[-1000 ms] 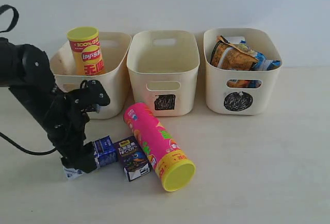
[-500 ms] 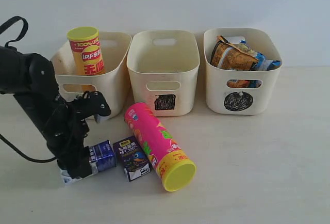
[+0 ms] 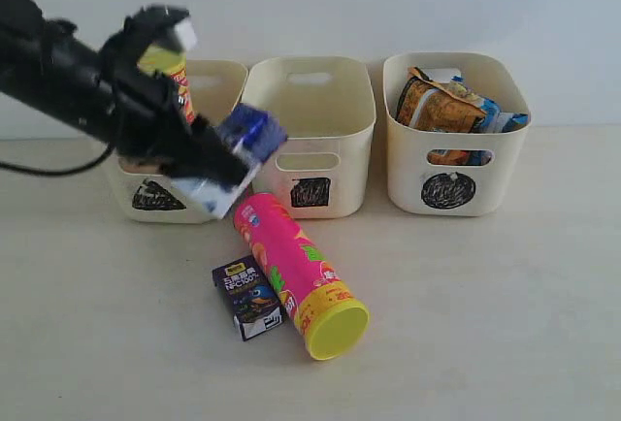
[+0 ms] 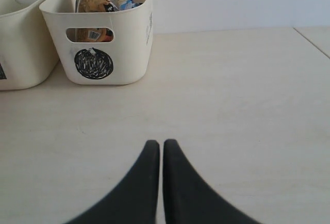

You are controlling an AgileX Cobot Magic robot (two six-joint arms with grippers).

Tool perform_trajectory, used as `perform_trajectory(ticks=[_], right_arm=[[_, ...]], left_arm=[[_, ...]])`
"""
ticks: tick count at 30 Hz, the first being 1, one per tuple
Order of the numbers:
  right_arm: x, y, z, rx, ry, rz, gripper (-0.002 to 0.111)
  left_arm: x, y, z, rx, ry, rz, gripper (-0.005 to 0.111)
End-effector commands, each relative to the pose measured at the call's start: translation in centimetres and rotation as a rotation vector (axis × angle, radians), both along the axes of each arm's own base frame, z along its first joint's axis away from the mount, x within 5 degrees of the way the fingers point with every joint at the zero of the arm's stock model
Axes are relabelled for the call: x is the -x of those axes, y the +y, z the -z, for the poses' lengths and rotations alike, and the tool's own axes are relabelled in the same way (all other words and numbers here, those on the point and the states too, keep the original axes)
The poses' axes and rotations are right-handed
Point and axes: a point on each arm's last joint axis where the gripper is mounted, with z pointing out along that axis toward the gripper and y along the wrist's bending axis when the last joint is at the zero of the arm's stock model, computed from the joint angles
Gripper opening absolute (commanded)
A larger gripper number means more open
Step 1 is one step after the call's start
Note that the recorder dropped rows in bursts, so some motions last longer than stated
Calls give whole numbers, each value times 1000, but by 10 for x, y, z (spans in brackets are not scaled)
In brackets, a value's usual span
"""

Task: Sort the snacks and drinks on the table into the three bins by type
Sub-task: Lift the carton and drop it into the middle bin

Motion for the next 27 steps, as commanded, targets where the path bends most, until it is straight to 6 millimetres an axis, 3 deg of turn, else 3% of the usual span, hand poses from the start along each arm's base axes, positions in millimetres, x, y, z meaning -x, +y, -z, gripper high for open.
perform_trajectory(ticks=[1, 4, 9, 12, 18, 27], right_arm=[[0, 0, 1, 3, -6, 1, 0], [0, 0, 1, 3, -6, 1, 0], [0, 0, 1, 3, -6, 1, 0], [0, 0, 1, 3, -6, 1, 0], [0, 0, 1, 3, -6, 1, 0], [0, 0, 1, 3, -6, 1, 0]], left_arm=[[-7, -20, -58, 290, -96, -92, 4], [-17, -34, -79, 369, -195, -150, 4], [-40, -61, -83, 404, -279, -192, 4], [-58, -73, -73, 409, -304, -242, 4], [-102, -77, -38, 384, -372, -416, 4], [-130, -92, 8, 339, -329, -415, 4]])
